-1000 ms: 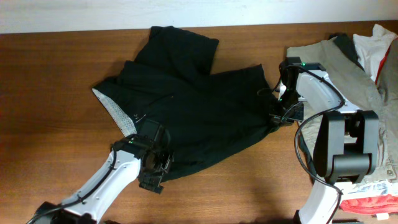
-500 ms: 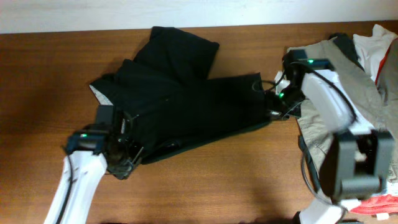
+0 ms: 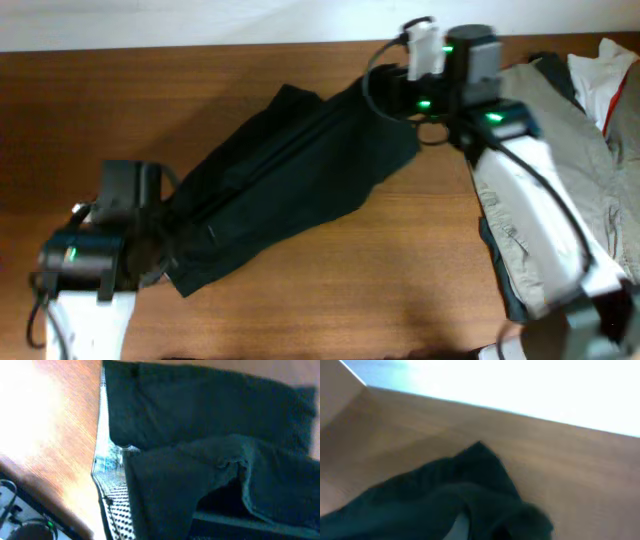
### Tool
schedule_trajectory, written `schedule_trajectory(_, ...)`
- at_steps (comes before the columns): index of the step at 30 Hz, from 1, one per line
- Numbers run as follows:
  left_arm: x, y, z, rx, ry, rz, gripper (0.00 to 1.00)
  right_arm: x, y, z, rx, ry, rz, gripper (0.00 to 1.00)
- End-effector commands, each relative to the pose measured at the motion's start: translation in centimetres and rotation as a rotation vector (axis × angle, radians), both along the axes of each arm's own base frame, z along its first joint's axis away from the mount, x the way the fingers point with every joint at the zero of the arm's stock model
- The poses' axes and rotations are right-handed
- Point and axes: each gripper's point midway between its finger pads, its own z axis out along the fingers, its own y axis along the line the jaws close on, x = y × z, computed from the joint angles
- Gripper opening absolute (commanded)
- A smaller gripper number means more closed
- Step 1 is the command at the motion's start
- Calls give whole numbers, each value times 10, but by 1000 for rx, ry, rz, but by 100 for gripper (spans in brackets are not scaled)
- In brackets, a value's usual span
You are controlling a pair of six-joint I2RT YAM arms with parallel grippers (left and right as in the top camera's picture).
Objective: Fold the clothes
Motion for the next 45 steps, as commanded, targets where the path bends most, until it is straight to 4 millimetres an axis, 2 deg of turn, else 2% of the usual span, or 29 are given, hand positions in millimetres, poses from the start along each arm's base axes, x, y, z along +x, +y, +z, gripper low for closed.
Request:
schedule_trajectory(1, 20, 50, -27, 244, 133, 182, 0, 54, -11, -43, -112, -53, -132, 5)
schedule_trajectory(4, 38, 66, -70, 236, 275, 283, 1, 78, 24, -90, -101, -65, -79, 5)
schedule_trajectory(5, 42, 74, -85, 234, 324, 310, 6, 83, 40, -108, -95, -73, -53, 10)
schedule_trajectory(6, 49, 79, -102, 213, 358, 332, 7, 84, 51, -117, -94, -77, -37, 22)
schedule_trajectory(7, 55, 85, -113, 206, 370, 352, 14, 83, 62, -122, -94, -80, -18, 46)
schedule_trajectory(8, 58, 91, -120, 200, 375, 370, 32, 81, 64, -124, -117, -84, 0, 61)
schedule_trajectory(9, 57, 95, -122, 195, 381, 385, 49, 78, 61, -124, -137, -76, 2, 79)
schedule_trajectory(10, 55, 102, -121, 198, 392, 361, 66, 75, 43, -130, -172, -26, -39, 84)
schedule_trajectory(12, 40, 110, -120, 203, 468, 299, 82, 51, 3, -159, -233, 169, -73, 99)
schedule_trajectory(15, 33, 110, -122, 150, 495, 280, 87, 15, -33, -183, -284, 379, -98, 99)
schedule_trajectory(18, 27, 93, -123, 62, 535, 171, 87, -6, -24, -191, -291, 444, 0, 96)
schedule_trajectory(20, 31, 96, -111, 86, 473, 179, 87, 2, -32, -197, -325, 426, -36, 88)
schedule_trajectory(23, 36, 97, -94, 95, 386, 185, 87, -2, -30, -226, -325, 490, -24, 91)
schedule_trajectory(25, 33, 95, -80, 100, 337, 176, 87, -6, -18, -249, -298, 530, 17, 91)
schedule_trajectory(28, 28, 82, -78, 35, 339, 132, 87, -5, -1, -261, -277, 525, 59, 92)
schedule_trajectory(29, 25, 78, -78, 15, 352, 124, 87, -7, 2, -267, -282, 534, 67, 74)
schedule_trajectory(30, 25, 76, -78, 11, 353, 108, 87, -10, 1, -273, -289, 549, 66, 46)
schedule_trajectory(31, 26, 75, -78, 12, 353, 103, 87, -12, -2, -275, -303, 564, 59, 4)
schedule_trajectory(32, 29, 71, -78, 16, 346, 85, 87, -13, -21, -275, -349, 585, -4, 4)
schedule_trajectory(34, 44, 58, -78, 37, 306, -18, 87, -17, -91, -262, -433, 666, -347, 4)
schedule_trajectory(35, 51, 48, -78, 51, 286, -83, 87, -30, -118, -252, -423, 729, -468, 4)
schedule_trajectory(37, 56, 27, -81, 69, 292, -196, 87, -78, -164, -234, -396, 930, -628, 4)
schedule_trajectory(38, 57, 22, -83, 69, 301, -214, 87, -88, -174, -234, -391, 976, -649, 4)
schedule_trajectory(39, 58, 20, -84, 65, 304, -220, 87, -94, -177, -234, -385, 1007, -653, 11)
schedule_trajectory(40, 61, 17, -87, 49, 298, -225, 87, -99, -179, -233, -391, 1027, -639, 47)
schedule_trajectory(41, 65, 15, -90, 38, 295, -228, 87, -98, -179, -231, -405, 1021, -611, 59)
schedule_trajectory(43, 79, 5, -96, -4, 254, -271, 87, -80, -178, -206, -397, 969, -600, 62)
schedule_trajectory(44, 102, 0, -105, -13, 201, -319, 87, -62, -178, -187, -375, 908, -609, 74)
schedule_trajectory(45, 117, 0, -114, 0, 182, -354, 87, -55, -178, -180, -366, 882, -612, 83)
